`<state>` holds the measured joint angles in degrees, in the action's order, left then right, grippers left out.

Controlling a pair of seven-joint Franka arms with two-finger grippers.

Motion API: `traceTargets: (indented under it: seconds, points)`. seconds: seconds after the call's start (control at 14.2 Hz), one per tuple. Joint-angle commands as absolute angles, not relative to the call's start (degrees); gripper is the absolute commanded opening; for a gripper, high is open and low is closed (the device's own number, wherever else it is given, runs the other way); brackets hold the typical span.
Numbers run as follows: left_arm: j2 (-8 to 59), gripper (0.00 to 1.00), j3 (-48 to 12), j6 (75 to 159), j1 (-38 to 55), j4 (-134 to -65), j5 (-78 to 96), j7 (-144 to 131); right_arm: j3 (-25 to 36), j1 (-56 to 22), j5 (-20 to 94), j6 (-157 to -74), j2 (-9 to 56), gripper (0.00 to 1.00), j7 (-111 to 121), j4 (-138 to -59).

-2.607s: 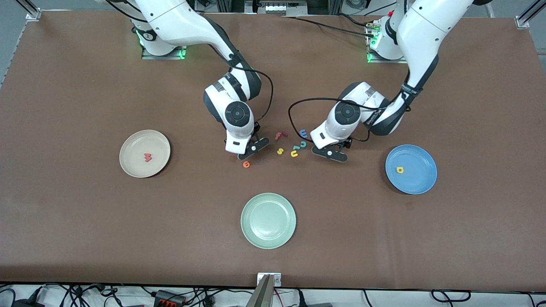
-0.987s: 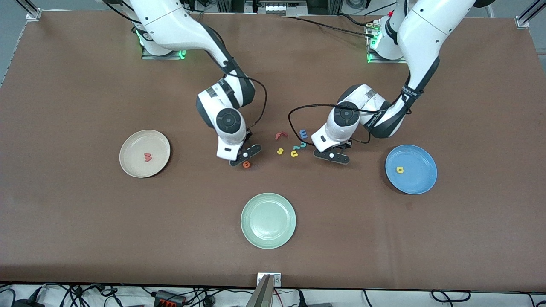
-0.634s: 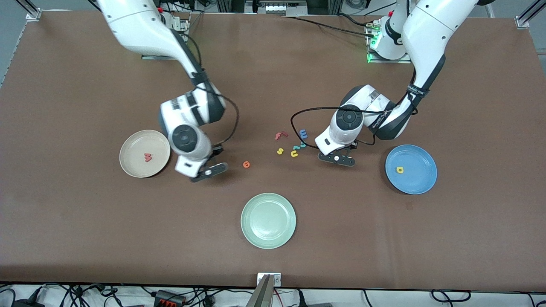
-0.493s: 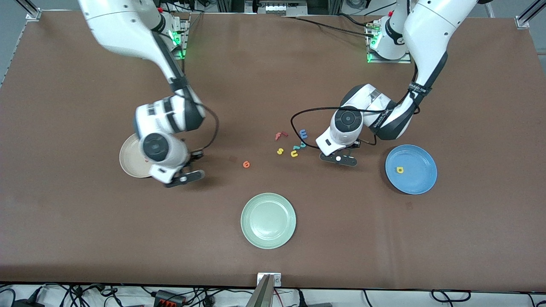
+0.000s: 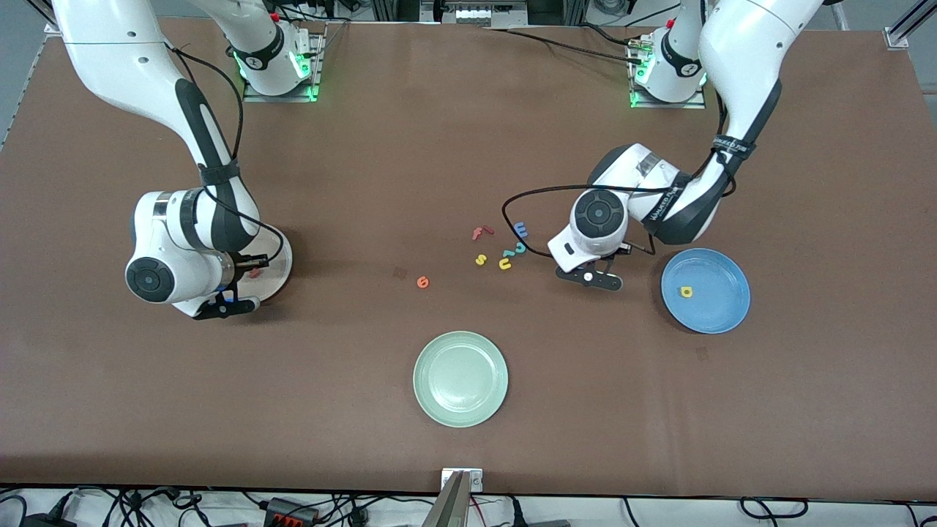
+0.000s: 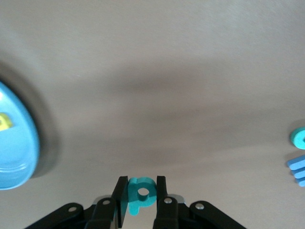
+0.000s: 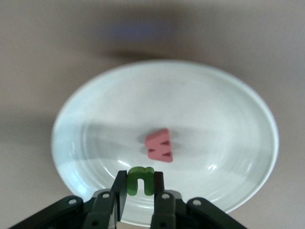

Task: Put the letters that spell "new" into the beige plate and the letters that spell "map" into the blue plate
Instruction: 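Place the n on the beige plate while the left gripper places the p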

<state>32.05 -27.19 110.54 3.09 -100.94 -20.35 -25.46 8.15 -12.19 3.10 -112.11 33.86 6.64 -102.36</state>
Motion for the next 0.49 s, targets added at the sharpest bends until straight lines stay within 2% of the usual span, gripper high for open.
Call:
traceTargets:
  seconds: [0.0,0.21,0.28,0.35,0.42]
  points:
    - [31.2,0.12,-27.2,107.4,-1.0,-100.0,-22.0,-19.9,6.9,-12.6,3.8,-112.8,31.6,0.21,7.0,-106.1]
    - [31.8,0.12,-27.2,107.6,-9.6,-98.6,-22.1,-8.6,6.8,-12.7,3.9,-112.9,31.9,0.23,7.0,-106.3]
    - [31.9,0.12,-27.0,107.7,-10.5,-98.5,-22.2,-7.0,6.8,-12.7,3.9,-113.3,32.0,0.39,7.0,-106.2]
    - [33.0,0.12,-26.3,108.4,-11.7,-98.2,-23.2,-6.4,6.8,-12.7,4.0,-113.8,32.2,0.97,6.6,-105.9]
    - [33.9,0.12,-26.2,110.6,-13.3,-98.2,-25.6,-5.5,6.8,-12.7,4.0,-113.8,32.2,1.00,6.5,-105.4]
